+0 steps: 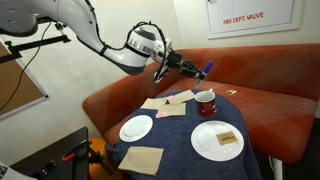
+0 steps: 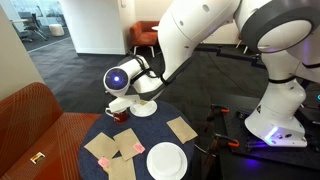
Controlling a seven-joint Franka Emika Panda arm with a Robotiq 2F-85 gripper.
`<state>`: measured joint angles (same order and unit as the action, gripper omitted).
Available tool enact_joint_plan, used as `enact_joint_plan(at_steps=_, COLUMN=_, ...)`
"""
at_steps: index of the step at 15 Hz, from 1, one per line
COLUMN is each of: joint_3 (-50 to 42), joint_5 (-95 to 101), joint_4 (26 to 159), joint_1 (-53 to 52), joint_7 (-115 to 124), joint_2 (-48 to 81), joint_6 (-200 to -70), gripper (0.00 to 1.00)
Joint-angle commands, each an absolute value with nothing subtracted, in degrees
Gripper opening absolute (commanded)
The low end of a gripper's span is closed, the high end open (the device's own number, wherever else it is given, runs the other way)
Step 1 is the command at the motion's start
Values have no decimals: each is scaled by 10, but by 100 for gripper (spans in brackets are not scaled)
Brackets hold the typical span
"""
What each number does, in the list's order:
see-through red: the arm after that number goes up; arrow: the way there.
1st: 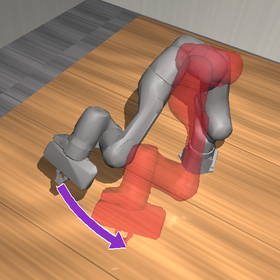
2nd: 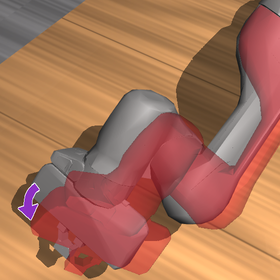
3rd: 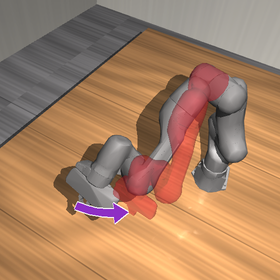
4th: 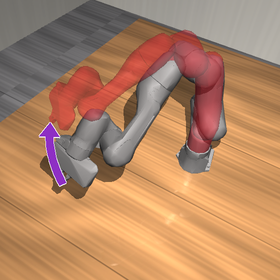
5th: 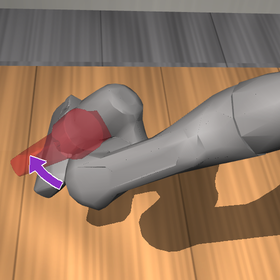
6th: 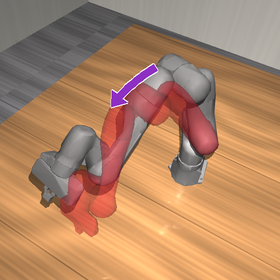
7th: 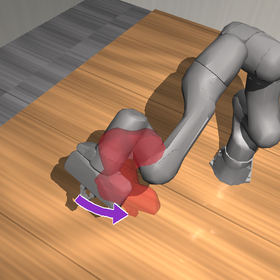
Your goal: Put the marker in the mug
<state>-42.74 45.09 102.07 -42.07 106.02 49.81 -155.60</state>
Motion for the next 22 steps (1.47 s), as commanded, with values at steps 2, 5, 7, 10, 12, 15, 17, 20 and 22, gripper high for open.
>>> enact_joint_plan(at_steps=2, joint_3=-427, joint_5=509, joint_4=994, joint_1=-424, joint_7=1143, joint_2=517, joint_6=-1506, gripper=5)
enact_joint_plan(at_steps=5, joint_3=-404, joint_5=545, joint_4=986, joint_1=-409, joint_7=1179, joint_2=516, joint_6=-1474, gripper=5)
enact_joint_plan(at_steps=7, joint_3=-382, joint_5=571, joint_4=980, joint_1=-395, joint_7=1199, joint_2=514, joint_6=-1456, gripper=5)
enact_joint_plan(at_steps=10, joint_3=-340, joint_5=619, joint_4=968, joint_1=-367, joint_7=1238, joint_2=512, joint_6=-1433, gripper=5)
enact_joint_plan(at_steps=12, joint_3=-305, joint_5=656, joint_4=959, joint_1=-341, joint_7=1265, joint_2=510, joint_6=-1416, gripper=5)
enact_joint_plan(at_steps=15, joint_3=-241, joint_5=712, joint_4=943, joint_1=-290, joint_7=1296, joint_2=507, joint_6=-1384, gripper=5)
enact_joint_plan(at_steps=17, joint_3=-196, joint_5=744, joint_4=933, joint_1=-254, joint_7=1307, joint_2=507, joint_6=-1363, gripper=5)
enact_joint_plan(at_steps=20, joint_3=-140, joint_5=779, joint_4=921, joint_1=-209, joint_7=1315, joint_2=513, joint_6=-1344, gripper=5)
enact_joint_plan(at_steps=22, joint_3=-111, joint_5=793, joint_4=916, joint_1=-185, joint_7=1313, joint_2=515, joint_6=-1336, gripper=5)
